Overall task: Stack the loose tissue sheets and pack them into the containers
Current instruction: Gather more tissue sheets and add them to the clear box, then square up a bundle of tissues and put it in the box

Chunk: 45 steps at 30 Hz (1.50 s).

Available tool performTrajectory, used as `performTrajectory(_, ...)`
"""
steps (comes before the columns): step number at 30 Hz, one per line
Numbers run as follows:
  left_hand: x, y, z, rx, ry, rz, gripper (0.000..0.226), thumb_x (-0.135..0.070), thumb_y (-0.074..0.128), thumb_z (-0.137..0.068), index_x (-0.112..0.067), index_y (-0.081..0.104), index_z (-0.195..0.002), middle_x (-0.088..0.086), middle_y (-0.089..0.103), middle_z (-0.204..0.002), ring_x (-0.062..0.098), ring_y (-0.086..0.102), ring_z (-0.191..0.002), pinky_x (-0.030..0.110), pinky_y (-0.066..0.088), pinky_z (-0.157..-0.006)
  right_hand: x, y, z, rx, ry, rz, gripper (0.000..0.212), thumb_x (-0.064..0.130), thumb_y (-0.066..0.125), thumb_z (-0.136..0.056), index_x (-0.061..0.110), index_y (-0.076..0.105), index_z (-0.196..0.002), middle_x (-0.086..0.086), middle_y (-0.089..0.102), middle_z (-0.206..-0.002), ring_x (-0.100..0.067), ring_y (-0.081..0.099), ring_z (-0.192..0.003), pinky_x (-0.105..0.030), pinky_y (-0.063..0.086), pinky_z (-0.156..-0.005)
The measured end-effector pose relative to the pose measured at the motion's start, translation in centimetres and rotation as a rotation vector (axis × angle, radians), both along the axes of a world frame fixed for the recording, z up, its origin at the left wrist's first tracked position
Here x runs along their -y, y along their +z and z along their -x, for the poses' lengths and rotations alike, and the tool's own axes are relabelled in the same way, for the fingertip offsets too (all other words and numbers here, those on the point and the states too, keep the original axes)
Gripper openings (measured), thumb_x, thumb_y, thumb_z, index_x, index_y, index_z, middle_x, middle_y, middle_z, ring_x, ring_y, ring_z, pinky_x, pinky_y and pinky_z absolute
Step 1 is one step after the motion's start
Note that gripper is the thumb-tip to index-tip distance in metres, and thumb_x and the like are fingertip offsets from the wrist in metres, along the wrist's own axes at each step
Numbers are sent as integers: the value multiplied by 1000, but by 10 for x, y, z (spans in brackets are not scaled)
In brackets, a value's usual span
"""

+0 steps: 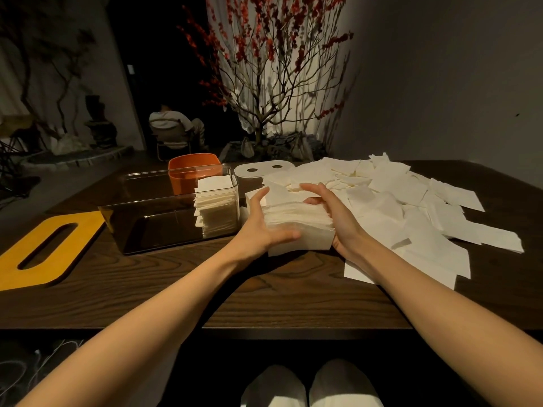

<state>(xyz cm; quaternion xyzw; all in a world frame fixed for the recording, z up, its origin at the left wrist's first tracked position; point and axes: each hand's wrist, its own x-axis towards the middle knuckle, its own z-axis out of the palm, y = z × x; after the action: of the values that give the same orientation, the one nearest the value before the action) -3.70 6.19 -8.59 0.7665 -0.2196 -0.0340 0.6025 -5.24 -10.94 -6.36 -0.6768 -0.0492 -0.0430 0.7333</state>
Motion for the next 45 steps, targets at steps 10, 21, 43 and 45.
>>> performTrajectory(10,1,3,0,7,33,4,94,-19,84,-73,-28,19,-141,1,39,-135,9,47,-116,19,47,-94,29,2,0,8,264,227,93,62,78,-61,44,31,-139,1,45,-134,-17,40,-129,-26,40,-100)
performTrajectory(21,-2,5,-3,-58,65,-2,87,-13,76,-80,-18,19,-146,-2,42,-126,10,48,-110,13,47,-79,39,5,5,18,250,480,83,22,68,-86,38,16,-148,-5,10,-160,-20,13,-146,-17,26,-102)
performTrajectory(43,2,8,-4,75,41,-143,48,-24,75,-83,-18,51,-125,-2,59,-123,15,55,-117,30,48,-97,30,-6,-1,96,171,632,48,37,71,-83,21,56,-126,3,63,-120,-16,57,-112,-38,50,-98)
performTrajectory(45,2,9,-2,156,155,-184,42,-27,71,-86,-18,46,-118,-3,51,-116,13,52,-110,23,45,-87,25,-5,2,68,175,571,51,52,66,-82,25,58,-124,2,64,-119,-19,59,-113,-47,48,-100)
